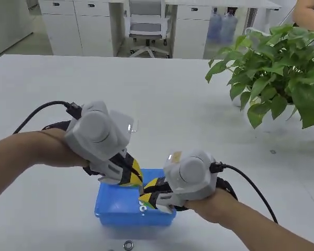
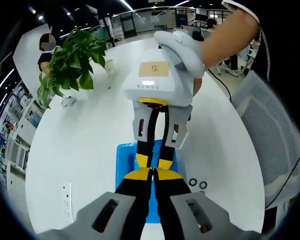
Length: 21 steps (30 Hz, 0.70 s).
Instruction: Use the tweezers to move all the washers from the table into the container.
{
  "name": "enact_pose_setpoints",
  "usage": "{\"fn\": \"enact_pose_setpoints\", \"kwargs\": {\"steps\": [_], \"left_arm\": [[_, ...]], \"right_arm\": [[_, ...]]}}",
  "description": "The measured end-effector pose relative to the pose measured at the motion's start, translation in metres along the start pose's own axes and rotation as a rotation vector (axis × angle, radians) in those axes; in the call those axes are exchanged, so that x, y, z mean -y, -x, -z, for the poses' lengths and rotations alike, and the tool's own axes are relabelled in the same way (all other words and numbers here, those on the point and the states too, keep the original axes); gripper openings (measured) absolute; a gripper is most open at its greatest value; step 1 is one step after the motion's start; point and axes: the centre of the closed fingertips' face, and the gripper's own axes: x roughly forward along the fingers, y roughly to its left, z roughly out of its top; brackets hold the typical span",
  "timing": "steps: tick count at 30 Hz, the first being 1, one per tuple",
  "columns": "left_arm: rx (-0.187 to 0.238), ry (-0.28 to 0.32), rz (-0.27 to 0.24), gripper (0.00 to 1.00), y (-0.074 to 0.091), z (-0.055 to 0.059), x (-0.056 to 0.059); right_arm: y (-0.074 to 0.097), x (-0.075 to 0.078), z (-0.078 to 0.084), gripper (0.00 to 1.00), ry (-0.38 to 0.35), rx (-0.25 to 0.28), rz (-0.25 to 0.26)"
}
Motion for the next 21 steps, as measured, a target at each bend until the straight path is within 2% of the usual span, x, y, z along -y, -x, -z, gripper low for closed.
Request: {"fn": "enact_pose_setpoints", "kwargs": {"steps": [21], "left_arm": [[0.010, -0.029, -0.021, 0.06, 0.020, -0.025, 0.012]], "right_arm": [[0.026, -0.010, -0.017, 0.11, 0.031, 0.020, 0.038]]}}
